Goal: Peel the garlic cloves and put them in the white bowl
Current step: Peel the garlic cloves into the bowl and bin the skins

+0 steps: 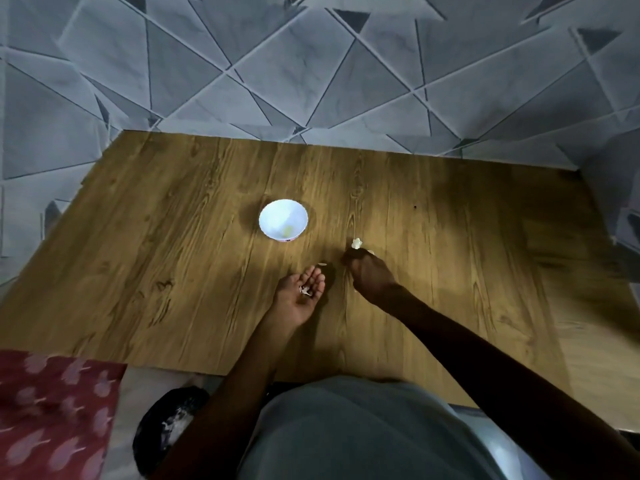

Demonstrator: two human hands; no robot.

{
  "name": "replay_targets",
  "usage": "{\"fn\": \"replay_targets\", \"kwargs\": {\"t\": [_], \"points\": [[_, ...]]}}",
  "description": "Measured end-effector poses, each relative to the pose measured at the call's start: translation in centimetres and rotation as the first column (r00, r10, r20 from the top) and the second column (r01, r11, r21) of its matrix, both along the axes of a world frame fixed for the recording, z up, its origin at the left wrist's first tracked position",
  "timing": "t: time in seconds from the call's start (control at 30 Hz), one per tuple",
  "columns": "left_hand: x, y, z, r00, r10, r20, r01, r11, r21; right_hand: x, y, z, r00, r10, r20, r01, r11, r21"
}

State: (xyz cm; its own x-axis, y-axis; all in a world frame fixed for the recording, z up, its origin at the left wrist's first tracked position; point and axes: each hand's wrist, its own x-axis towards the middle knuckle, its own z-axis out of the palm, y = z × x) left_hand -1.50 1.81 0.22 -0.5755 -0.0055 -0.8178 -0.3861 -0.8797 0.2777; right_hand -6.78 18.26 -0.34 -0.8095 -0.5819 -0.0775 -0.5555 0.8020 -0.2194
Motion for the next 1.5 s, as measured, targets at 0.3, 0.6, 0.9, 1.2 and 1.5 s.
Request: {"fn": "replay_targets", "kwargs": {"t": [0.3, 0.6, 0.9, 1.2, 1.5], "points": [[0.2, -0.5, -0.1, 1.000, 0.003, 0.007, -0.003, 1.000, 0.014, 4.6, 1.8, -2.5, 0.972, 0.179, -0.150, -0.175, 0.984, 0.040], [0.8, 1.1, 0.4, 0.999, -0.040, 0.003, 0.040, 0.999, -0.002, 0.3, 0.6, -1.7, 0.988, -0.140, -0.067, 0.143, 0.989, 0.041], [1.4, -0.2, -0.1, 1.000, -0.007, -0.021, 0.008, 1.000, 0.026, 5.1, 3.0, -2.8, 0.997, -0.062, 0.043, 0.069, 0.983, -0.172], [2.6, 0.1, -0.1, 1.000, -0.006, 0.009, 0.006, 1.000, 0.021, 3.3, 3.5, -2.5, 0.913, -0.295, 0.281, 0.369, 0.891, -0.264], [2.1, 0.6, 0.2, 0.999, -0.025, 0.034, 0.025, 1.000, -0.012, 4.2, 1.8, -3.1, 0.977, -0.194, 0.088, 0.201, 0.976, -0.079]]}}
